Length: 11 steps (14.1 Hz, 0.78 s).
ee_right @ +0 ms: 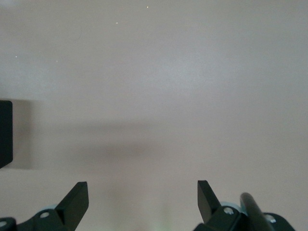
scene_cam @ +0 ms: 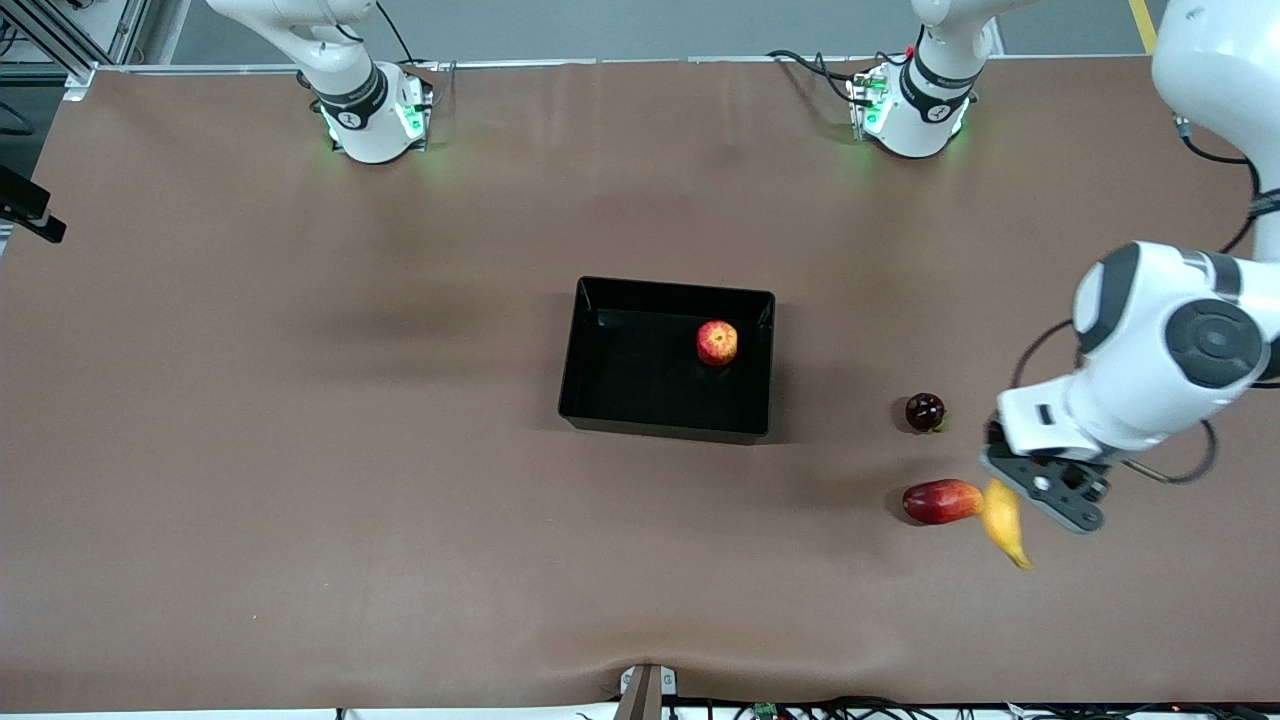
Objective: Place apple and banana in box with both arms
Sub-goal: 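Grasp the yellow banana with the left gripper and lift it, then carry the banana over the box with the left gripper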
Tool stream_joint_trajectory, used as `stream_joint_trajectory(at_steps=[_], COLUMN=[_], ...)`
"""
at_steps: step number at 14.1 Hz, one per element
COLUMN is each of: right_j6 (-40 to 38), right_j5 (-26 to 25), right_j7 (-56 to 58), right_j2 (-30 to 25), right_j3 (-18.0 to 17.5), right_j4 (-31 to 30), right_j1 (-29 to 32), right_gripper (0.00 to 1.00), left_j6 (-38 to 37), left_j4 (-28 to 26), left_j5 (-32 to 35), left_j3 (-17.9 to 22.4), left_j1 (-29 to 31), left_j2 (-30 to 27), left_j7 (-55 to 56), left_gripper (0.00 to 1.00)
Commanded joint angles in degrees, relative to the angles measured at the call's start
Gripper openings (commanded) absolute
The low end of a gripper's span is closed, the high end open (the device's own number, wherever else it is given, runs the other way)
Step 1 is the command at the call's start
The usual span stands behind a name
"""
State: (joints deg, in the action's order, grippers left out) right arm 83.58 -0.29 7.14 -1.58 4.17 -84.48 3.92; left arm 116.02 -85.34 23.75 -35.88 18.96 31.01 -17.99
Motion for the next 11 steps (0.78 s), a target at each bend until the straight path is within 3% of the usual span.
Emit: stream_joint_trajectory(at_steps=[1, 7, 11], right_j6=[-0.88, -1.23, -1.84], right_j5=[-0.76, -0.32, -0.24], right_j7=[0.42, 0.07, 0.06], right_j2=[0.61, 0.7, 0.7], right_j3=[-0.56, -0.65, -0.65], right_j4=[1.42, 1.07, 1.07], right_j1=[0.65, 1.17, 1.18], right_gripper=[1.0, 1.0, 1.0], left_j6=[-2.46, -5.01, -4.66], left_j4=[-1.32, -1.33, -1.06], left_j5=[-0.46, -0.46, 0.15], left_j3=[-4.53, -5.78, -5.69], left_j1=[-0.15, -13.75, -22.72], left_j2=[-1.04, -0.34, 2.2], left_j7=[12.06, 45.45, 59.7], left_gripper=[0.0, 0.0, 0.0])
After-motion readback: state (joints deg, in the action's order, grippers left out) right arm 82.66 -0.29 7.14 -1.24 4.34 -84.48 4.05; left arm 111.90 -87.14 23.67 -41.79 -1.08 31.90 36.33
